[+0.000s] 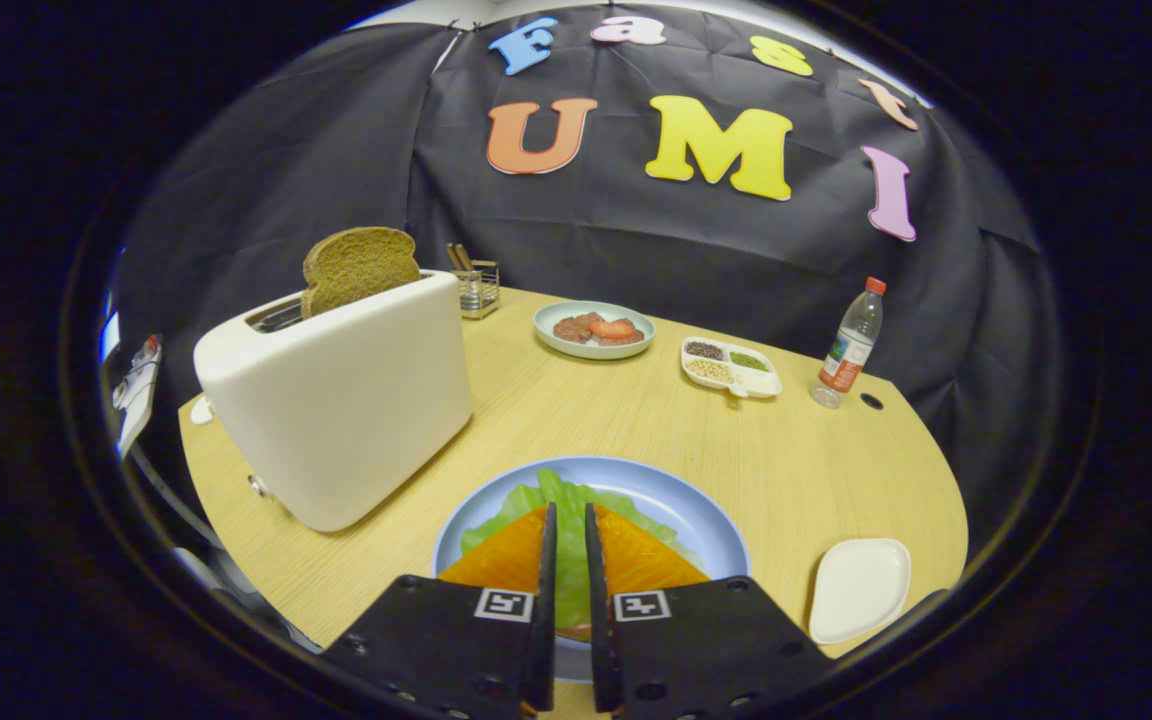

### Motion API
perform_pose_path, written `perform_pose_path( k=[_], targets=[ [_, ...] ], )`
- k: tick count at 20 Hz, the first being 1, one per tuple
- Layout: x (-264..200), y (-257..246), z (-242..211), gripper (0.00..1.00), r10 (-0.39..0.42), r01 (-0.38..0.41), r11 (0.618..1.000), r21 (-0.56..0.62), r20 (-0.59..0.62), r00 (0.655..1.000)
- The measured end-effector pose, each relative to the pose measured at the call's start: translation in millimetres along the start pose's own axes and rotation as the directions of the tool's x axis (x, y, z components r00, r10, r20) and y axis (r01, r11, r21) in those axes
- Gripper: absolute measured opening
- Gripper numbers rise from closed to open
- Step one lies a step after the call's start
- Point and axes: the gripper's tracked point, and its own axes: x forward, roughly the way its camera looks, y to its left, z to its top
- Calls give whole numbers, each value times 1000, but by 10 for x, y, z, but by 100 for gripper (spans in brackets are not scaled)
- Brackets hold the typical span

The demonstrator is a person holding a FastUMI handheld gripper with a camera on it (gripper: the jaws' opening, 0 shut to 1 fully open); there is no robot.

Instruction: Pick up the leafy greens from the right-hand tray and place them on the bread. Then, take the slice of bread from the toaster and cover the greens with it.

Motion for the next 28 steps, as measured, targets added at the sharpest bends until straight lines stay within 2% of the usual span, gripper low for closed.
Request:
perform_pose_path(
  k=[3, 6, 9, 14, 17, 23, 28],
  targets=[
    [-129, -53, 103, 43, -34, 33, 999, 27, 57, 998],
    [-345, -182, 323, 77, -118, 103, 990, 100, 165, 979],
    [-618, -216, 593, 98, -186, 145, 974, 172, 253, 950],
    [-1013, 141, 1253, 97, -180, 99, 969, 228, 367, 913],
    [-1034, 508, 1554, 96, -160, 71, 972, 223, 408, 899],
    [-618, 1408, 1725, 96, -92, 15, 980, 197, 390, 916],
    [-202, 1705, 1709, 96, -121, 58, 979, 196, 326, 938]
  ],
)
